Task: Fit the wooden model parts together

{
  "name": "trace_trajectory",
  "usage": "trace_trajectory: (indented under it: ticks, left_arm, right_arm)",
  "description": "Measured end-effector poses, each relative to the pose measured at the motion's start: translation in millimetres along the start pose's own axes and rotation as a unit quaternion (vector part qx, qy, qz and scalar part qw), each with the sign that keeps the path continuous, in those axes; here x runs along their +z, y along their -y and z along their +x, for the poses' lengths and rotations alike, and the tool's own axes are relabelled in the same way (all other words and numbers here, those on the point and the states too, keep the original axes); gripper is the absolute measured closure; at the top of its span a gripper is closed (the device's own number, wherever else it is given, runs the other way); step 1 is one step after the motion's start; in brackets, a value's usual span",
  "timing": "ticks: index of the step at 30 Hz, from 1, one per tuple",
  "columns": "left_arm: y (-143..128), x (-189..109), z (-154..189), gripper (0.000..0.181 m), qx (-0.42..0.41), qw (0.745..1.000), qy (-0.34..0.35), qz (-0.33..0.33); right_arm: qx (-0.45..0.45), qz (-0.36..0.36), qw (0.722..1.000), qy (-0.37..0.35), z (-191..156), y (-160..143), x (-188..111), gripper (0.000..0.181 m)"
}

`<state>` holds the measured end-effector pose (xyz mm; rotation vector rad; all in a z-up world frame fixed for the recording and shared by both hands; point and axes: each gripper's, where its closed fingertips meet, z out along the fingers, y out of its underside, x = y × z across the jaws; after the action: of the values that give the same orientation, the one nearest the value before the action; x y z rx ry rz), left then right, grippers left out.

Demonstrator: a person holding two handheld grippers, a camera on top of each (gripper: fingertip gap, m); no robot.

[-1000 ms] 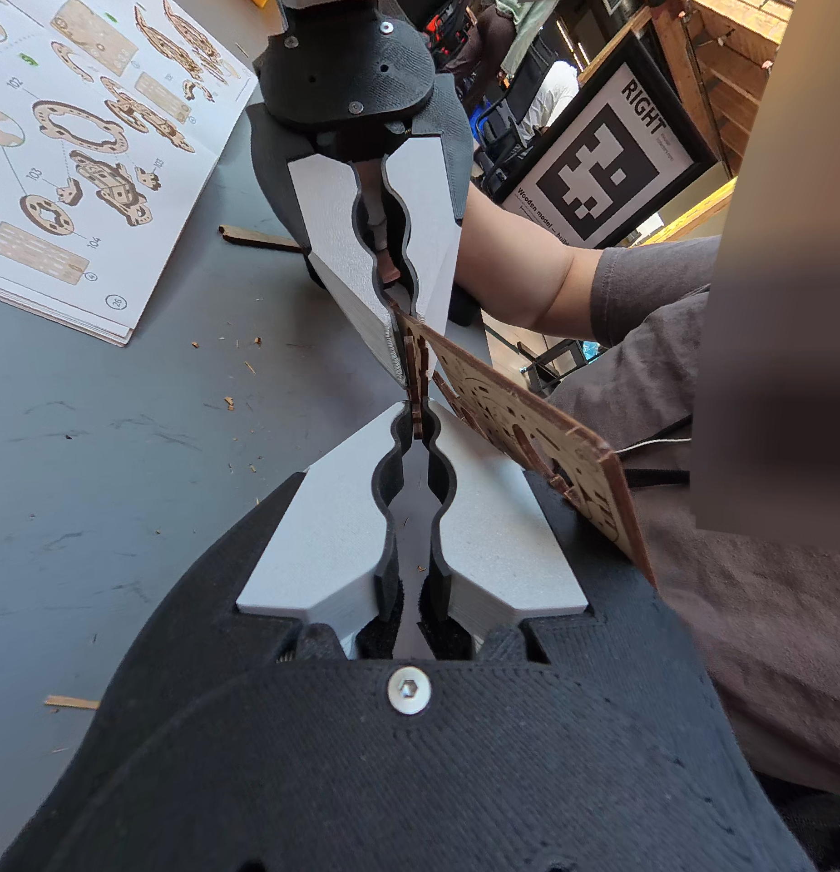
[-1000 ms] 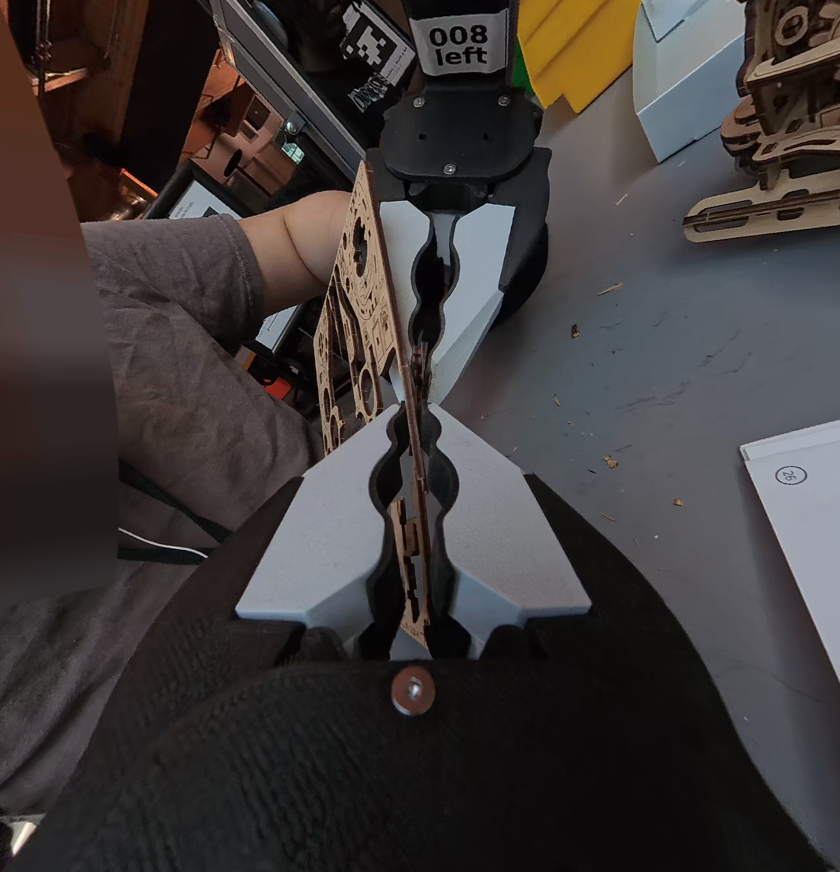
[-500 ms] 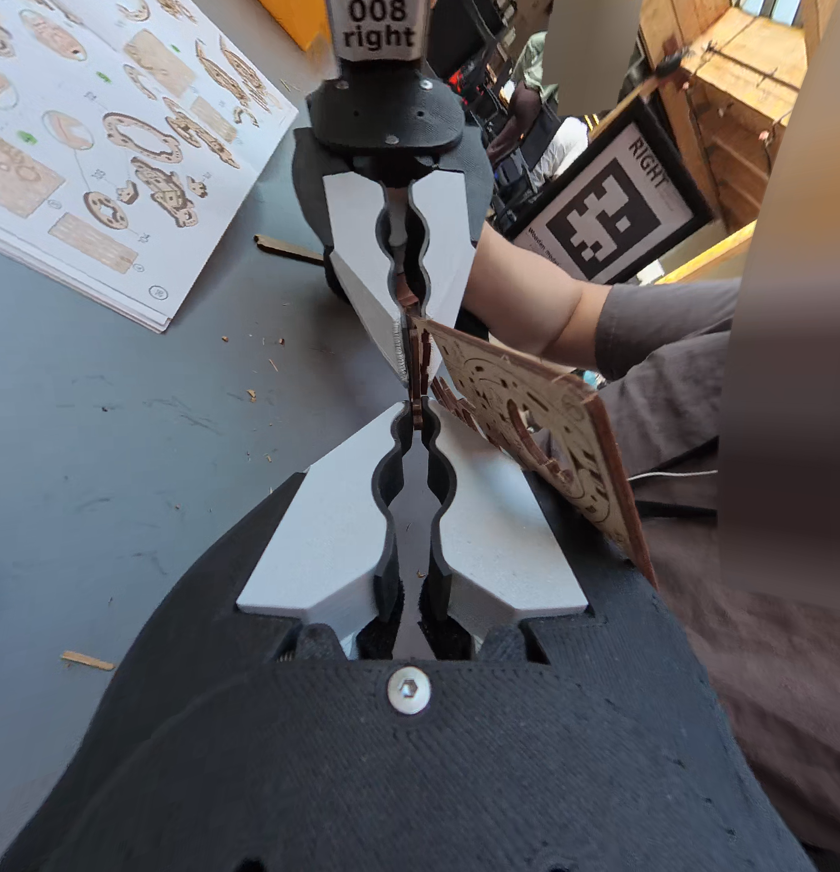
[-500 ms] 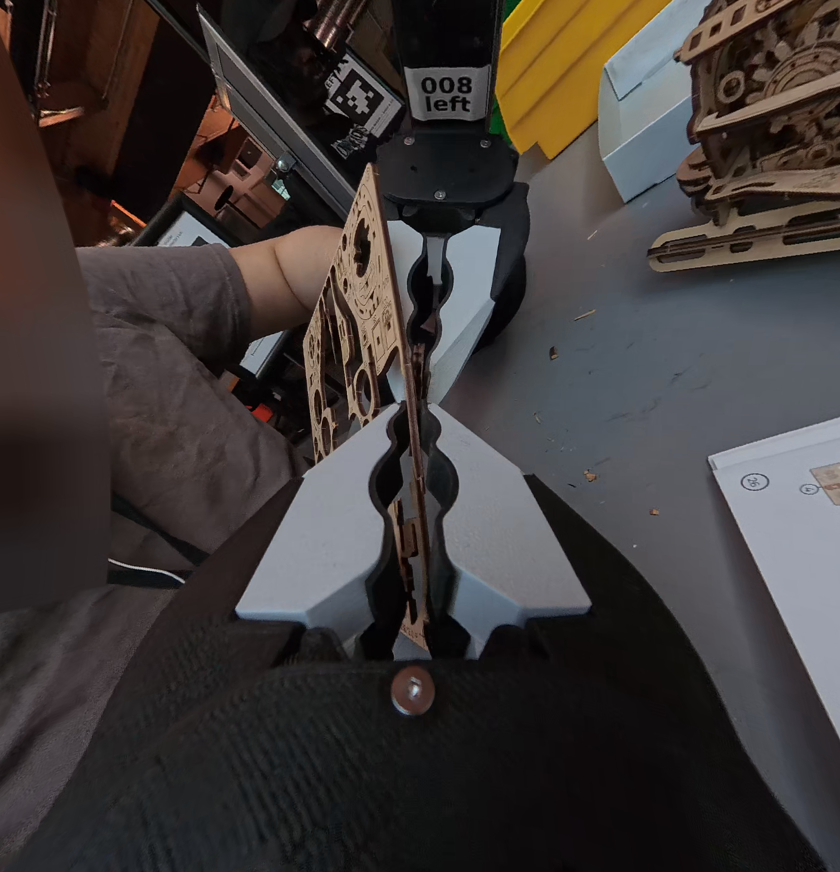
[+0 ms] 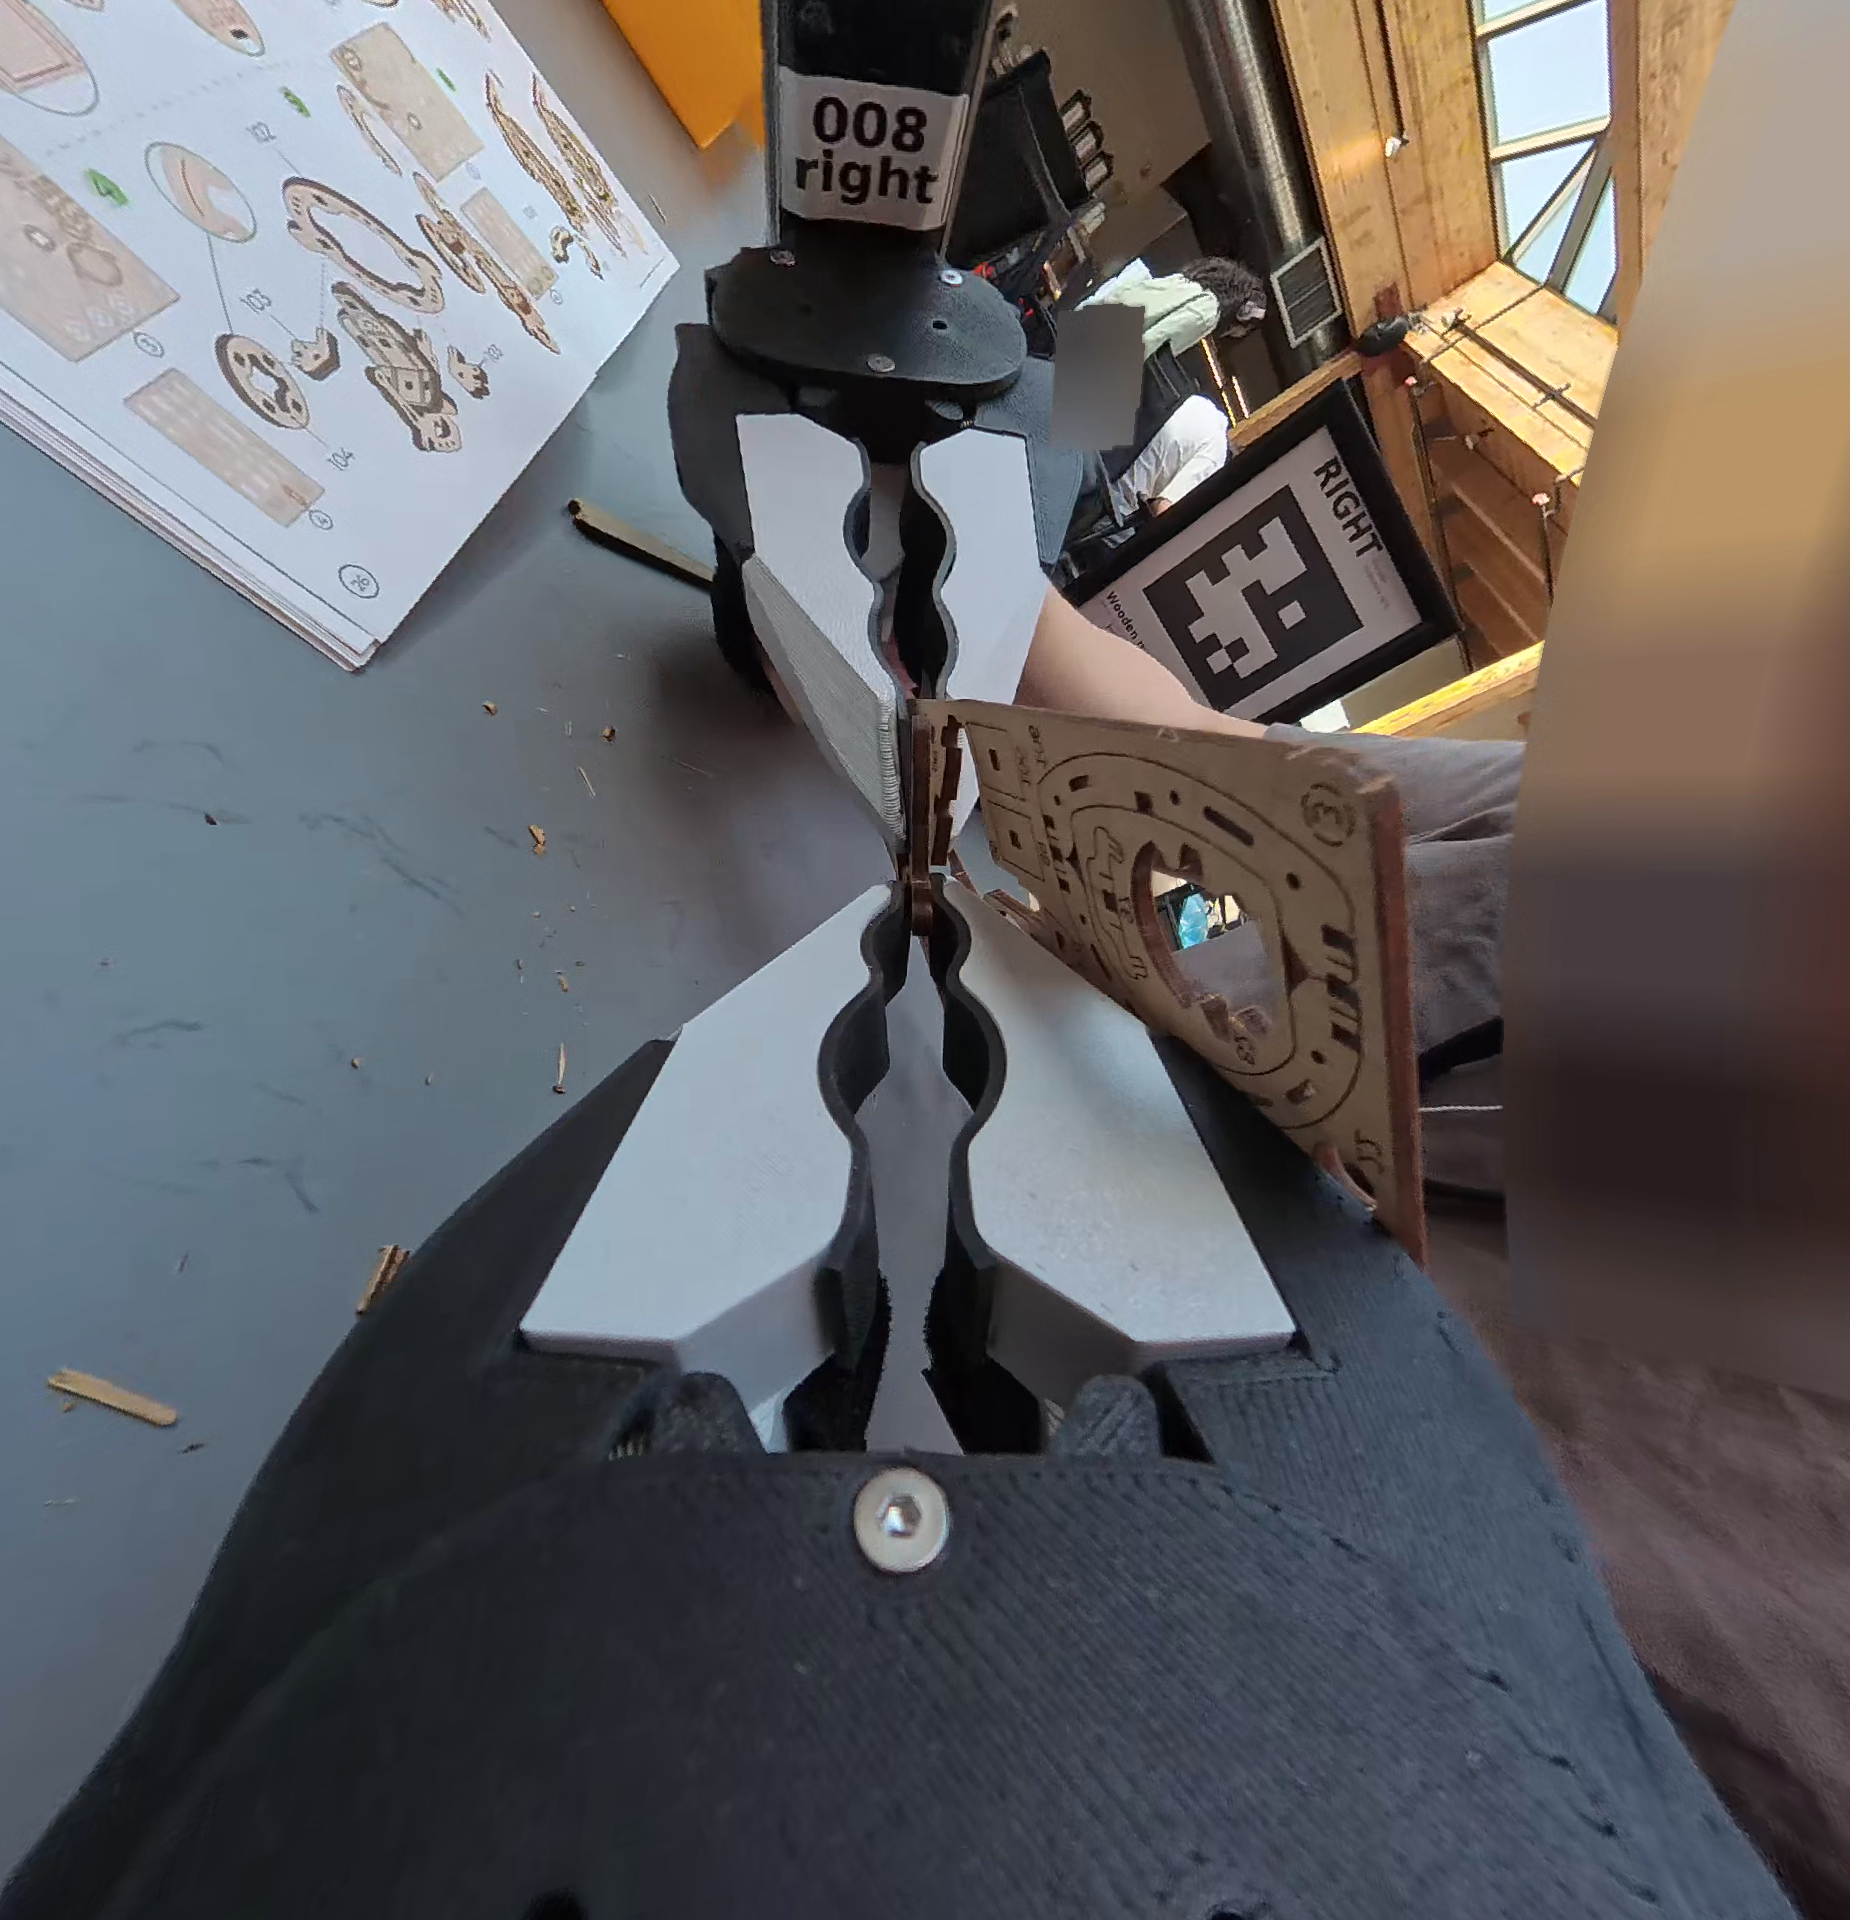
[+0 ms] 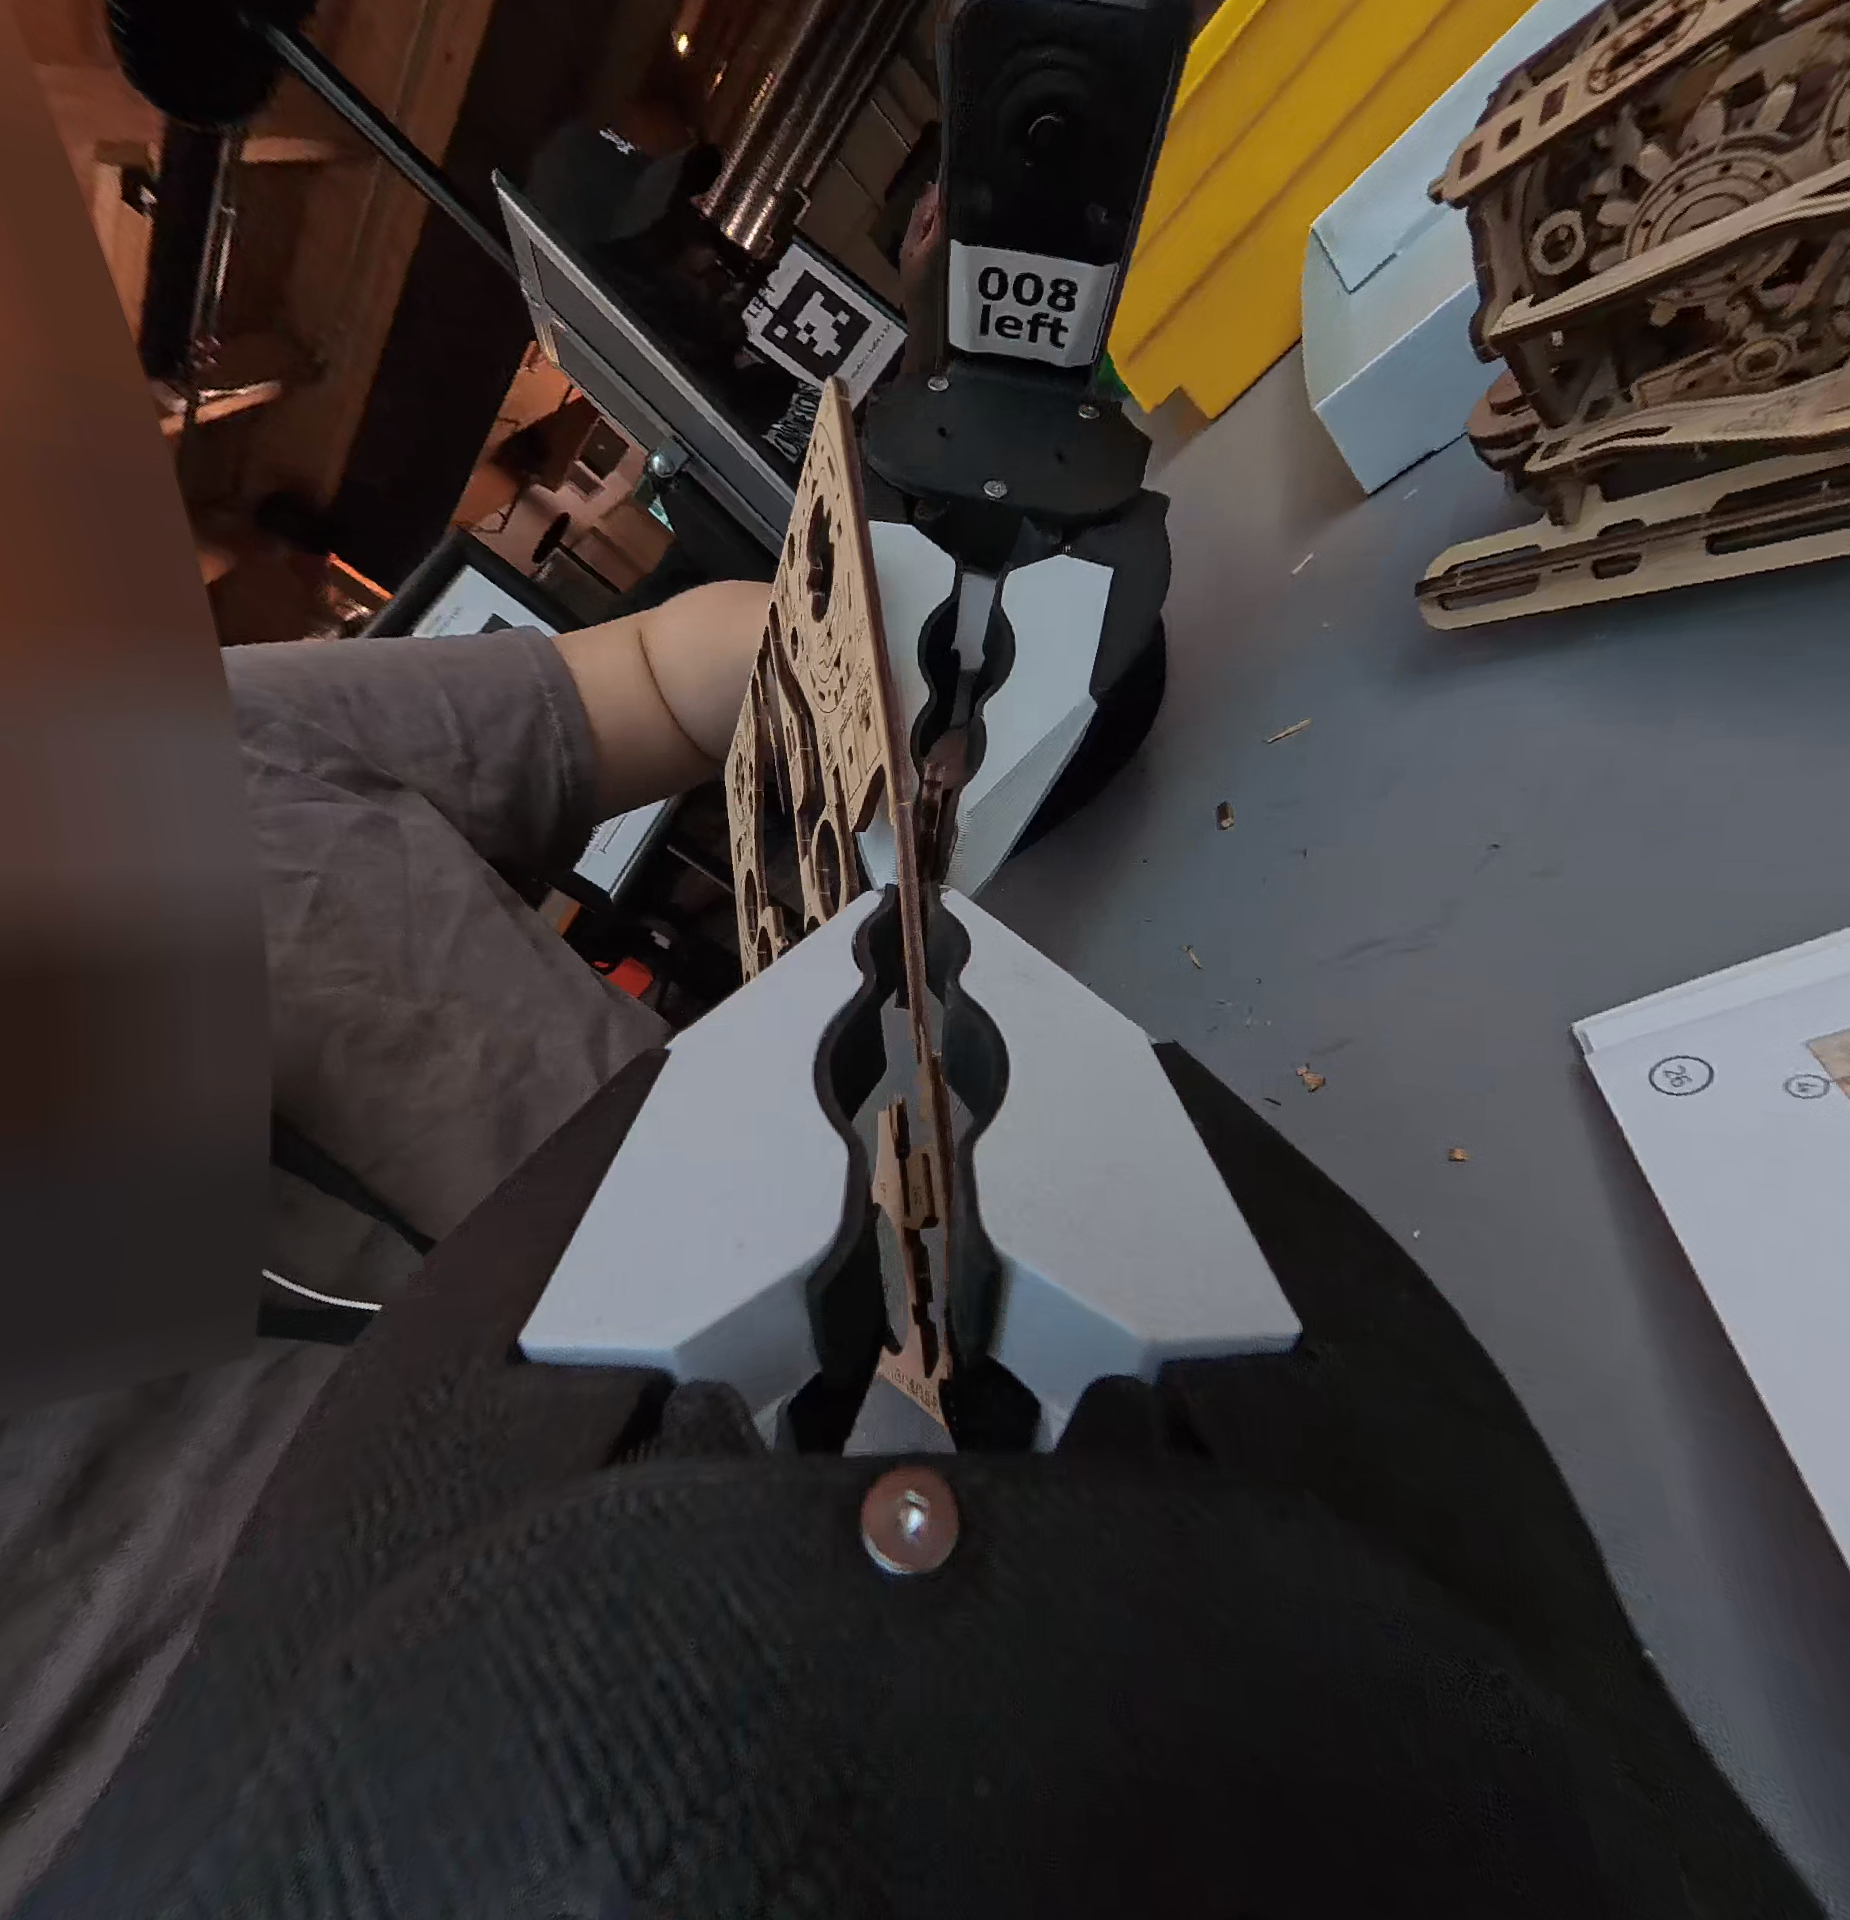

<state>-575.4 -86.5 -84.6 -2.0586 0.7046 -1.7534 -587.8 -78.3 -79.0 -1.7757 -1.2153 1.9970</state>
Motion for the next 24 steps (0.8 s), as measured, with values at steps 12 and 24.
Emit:
trace_trajectory:
  ticks: [12, 24]
  left_arm:
    - [-1.5, -2.0, -4.2, 0.181, -0.007, 1.000, 0.006, -0.025]
    - [10.1, -3.0, -1.7, 0.176, -0.028, 0.999, -0.022, 0.026]
  right_arm:
    - [0.001, -0.006, 1.000, -0.005, 4.7, 3.5, -6.8, 0.180]
    - [0.029, 0.035, 0.999, 0.015, 2.2, 13.2, -10.5, 0.181]
